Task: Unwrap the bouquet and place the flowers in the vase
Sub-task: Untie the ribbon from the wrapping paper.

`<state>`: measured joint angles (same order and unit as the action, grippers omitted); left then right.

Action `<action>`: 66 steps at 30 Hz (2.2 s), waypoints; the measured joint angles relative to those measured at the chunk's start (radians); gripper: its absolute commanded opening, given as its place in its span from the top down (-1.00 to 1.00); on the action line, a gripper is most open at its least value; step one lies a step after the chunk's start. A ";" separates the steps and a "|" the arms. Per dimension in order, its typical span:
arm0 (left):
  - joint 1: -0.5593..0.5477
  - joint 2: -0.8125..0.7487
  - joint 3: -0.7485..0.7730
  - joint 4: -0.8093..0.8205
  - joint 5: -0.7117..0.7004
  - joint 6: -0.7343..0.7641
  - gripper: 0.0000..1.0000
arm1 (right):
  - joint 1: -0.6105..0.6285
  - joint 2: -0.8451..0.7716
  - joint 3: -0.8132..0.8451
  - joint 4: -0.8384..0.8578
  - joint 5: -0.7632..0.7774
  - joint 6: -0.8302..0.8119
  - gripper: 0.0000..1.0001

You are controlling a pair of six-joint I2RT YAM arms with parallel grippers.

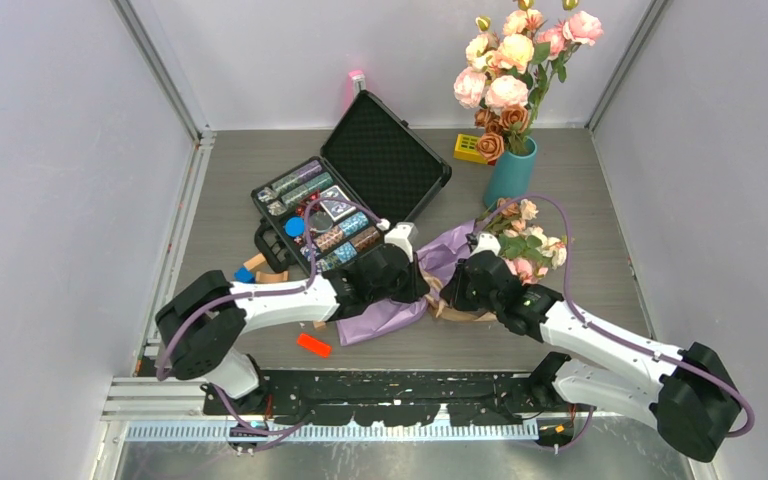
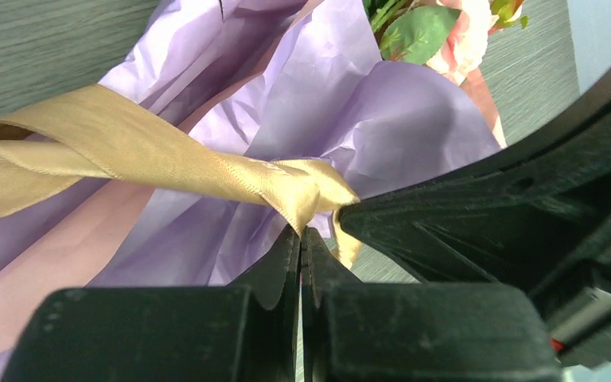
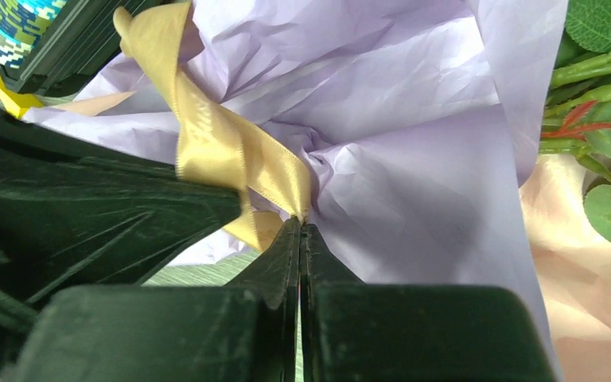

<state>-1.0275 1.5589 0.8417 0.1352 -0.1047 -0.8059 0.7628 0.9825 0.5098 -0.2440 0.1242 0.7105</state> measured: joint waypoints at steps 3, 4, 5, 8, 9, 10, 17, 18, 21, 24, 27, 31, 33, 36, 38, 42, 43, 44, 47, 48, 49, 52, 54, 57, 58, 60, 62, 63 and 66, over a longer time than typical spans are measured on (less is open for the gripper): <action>0.003 -0.048 -0.002 -0.031 -0.011 0.002 1.00 | 0.000 -0.003 0.000 -0.007 0.023 0.000 0.99; 0.006 -0.067 -0.003 -0.037 -0.011 0.002 1.00 | 0.000 -0.008 0.000 -0.013 0.032 0.002 0.99; 0.015 -0.096 -0.008 -0.044 -0.007 0.002 1.00 | 0.000 -0.015 0.000 -0.027 0.046 0.003 0.99; 0.048 -0.179 -0.023 -0.064 0.025 0.002 1.00 | 0.000 -0.066 0.001 -0.077 0.094 0.015 1.00; 0.069 -0.206 -0.027 -0.075 0.045 0.003 1.00 | 0.000 -0.091 0.001 -0.096 0.113 0.023 1.00; 0.096 -0.231 -0.030 -0.090 0.071 0.003 1.00 | 0.000 -0.116 0.001 -0.113 0.129 0.030 1.00; 0.305 -0.298 -0.001 -0.293 0.280 0.067 1.00 | 0.000 -0.246 -0.004 -0.225 0.207 0.092 1.00; 0.331 -0.298 0.016 -0.338 0.303 0.090 1.00 | 0.000 -0.256 -0.008 -0.238 0.212 0.103 0.99; 0.396 -0.298 0.084 -0.462 0.362 0.160 1.00 | 0.000 -0.289 -0.031 -0.277 0.225 0.132 1.00; 0.454 -0.291 0.146 -0.541 0.410 0.215 1.00 | 0.000 -0.327 -0.049 -0.323 0.241 0.158 1.00; 0.510 -0.262 0.206 -0.610 0.445 0.267 1.00 | 0.000 -0.362 -0.050 -0.358 0.258 0.169 0.99; 0.545 -0.214 0.272 -0.687 0.465 0.325 1.00 | 0.000 -0.376 -0.033 -0.415 0.278 0.158 0.61; 0.546 -0.187 0.309 -0.726 0.470 0.355 1.00 | 0.000 -0.368 -0.003 -0.447 0.280 0.137 0.31; 0.546 -0.163 0.341 -0.753 0.477 0.389 1.00 | 0.000 -0.341 0.072 -0.479 0.275 0.087 0.00; 0.546 -0.160 0.344 -0.765 0.479 0.422 1.00 | 0.000 -0.315 0.138 -0.492 0.261 0.046 -0.10; 0.546 -0.161 0.344 -0.792 0.480 0.481 1.00 | 0.000 -0.240 0.259 -0.489 0.197 -0.040 -0.15; 0.546 -0.163 0.344 -0.796 0.483 0.499 1.00 | 0.000 -0.207 0.294 -0.490 0.170 -0.068 -0.15; 0.546 -0.166 0.343 -0.798 0.485 0.510 1.00 | 0.000 -0.175 0.321 -0.484 0.148 -0.088 -0.14; 0.546 -0.185 0.328 -0.795 0.486 0.536 1.00 | 0.000 -0.049 0.403 -0.458 0.074 -0.151 -0.09; 0.546 -0.190 0.323 -0.797 0.485 0.544 1.00 | 0.000 -0.002 0.427 -0.442 0.051 -0.169 -0.07; 0.546 -0.192 0.321 -0.799 0.485 0.549 1.00 | 0.000 0.034 0.443 -0.425 0.031 -0.185 0.00; 0.546 -0.192 0.315 -0.800 0.482 0.556 1.00 | 0.000 0.182 0.481 -0.367 -0.033 -0.226 0.12; 0.546 -0.192 0.311 -0.800 0.482 0.557 1.00 | 0.000 0.262 0.504 -0.341 -0.076 -0.250 0.15; 0.546 -0.196 0.304 -0.800 0.482 0.557 1.00 | 0.000 0.369 0.552 -0.309 -0.126 -0.285 0.15; 0.546 -0.198 0.301 -0.800 0.482 0.557 1.00 | 0.000 0.401 0.570 -0.296 -0.135 -0.296 0.15; 0.546 -0.202 0.299 -0.800 0.482 0.556 1.00 | 0.000 0.452 0.596 -0.276 -0.147 -0.316 0.11; 0.546 -0.206 0.299 -0.800 0.482 0.557 1.00 | 0.000 0.500 0.620 -0.263 -0.154 -0.334 0.08; 0.546 -0.208 0.299 -0.800 0.482 0.557 1.00 | 0.000 0.515 0.628 -0.260 -0.156 -0.341 0.07; 0.546 -0.215 0.298 -0.800 0.482 0.557 1.00 | 0.000 0.563 0.651 -0.255 -0.157 -0.366 0.04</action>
<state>-0.4812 1.3437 1.1393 -0.6647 0.3775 -0.2493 0.7628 1.5459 1.1610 -0.4988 -0.0326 0.3447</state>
